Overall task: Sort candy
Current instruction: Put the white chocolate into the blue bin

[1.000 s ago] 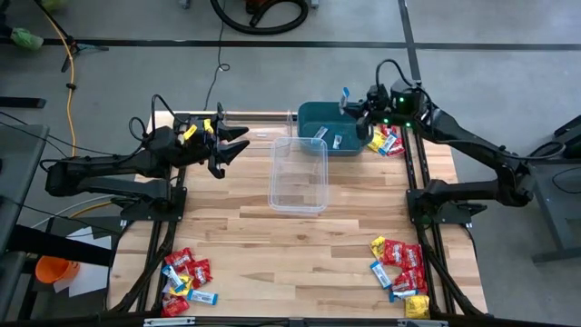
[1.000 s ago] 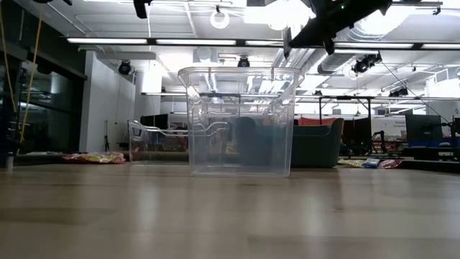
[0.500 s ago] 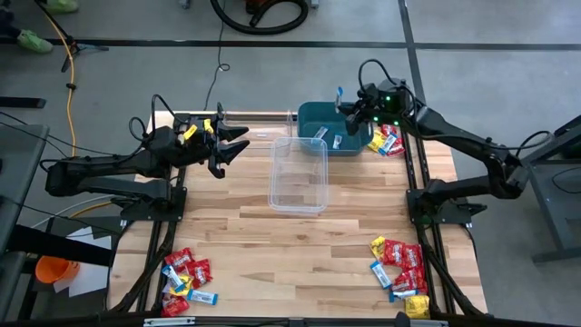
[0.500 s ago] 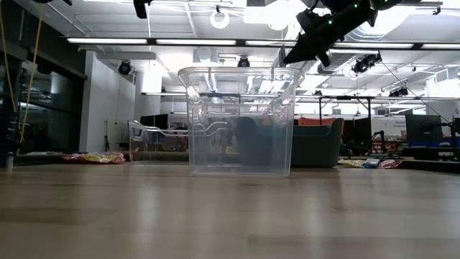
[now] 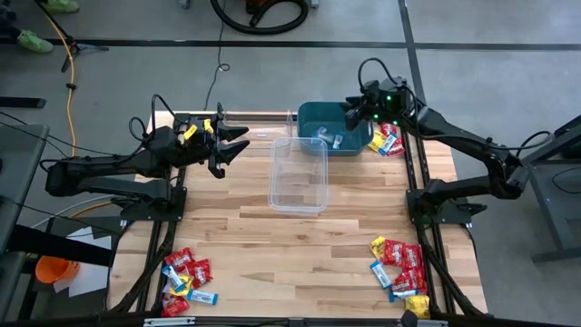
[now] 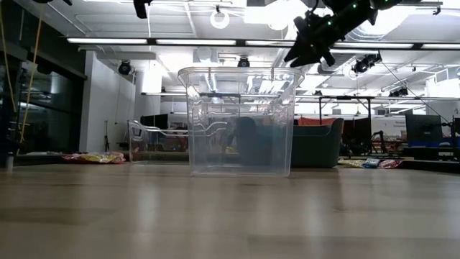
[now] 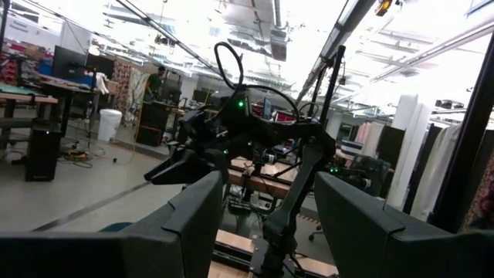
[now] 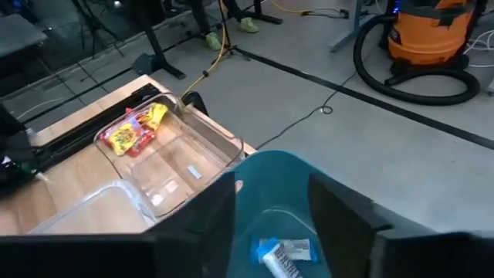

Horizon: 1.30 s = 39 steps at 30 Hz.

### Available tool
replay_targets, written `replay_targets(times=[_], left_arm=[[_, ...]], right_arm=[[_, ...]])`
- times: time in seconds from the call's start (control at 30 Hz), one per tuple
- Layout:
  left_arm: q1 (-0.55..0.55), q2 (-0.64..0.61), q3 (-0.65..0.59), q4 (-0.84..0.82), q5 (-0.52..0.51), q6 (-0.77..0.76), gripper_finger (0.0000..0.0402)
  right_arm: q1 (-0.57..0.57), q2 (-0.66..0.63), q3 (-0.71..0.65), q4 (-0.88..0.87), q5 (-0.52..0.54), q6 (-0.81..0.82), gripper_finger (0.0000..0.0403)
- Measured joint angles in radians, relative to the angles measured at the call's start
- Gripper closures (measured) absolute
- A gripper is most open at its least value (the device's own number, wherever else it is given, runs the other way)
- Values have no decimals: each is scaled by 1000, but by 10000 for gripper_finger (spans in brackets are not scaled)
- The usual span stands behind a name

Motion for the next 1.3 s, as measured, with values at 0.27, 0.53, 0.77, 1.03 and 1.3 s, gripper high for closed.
replay_targets(times=[0.27,0.53,0.77,1.03,1.3], left_arm=[[0,0,5,2,0,-23,206],[0,-11,47,8,-18,-51,206],[0,-10,51,7,-84,-53,206],[0,-10,51,-6,-71,-105,206],[0,-10,51,-52,-68,-121,206]], right_arm=[[0,-22,0,-6,-49,19,184],[9,-142,1,13,-229,166,182],[132,-185,2,30,-282,243,182],[217,-189,2,1,-197,236,182],[108,-228,2,-318,343,366,182]])
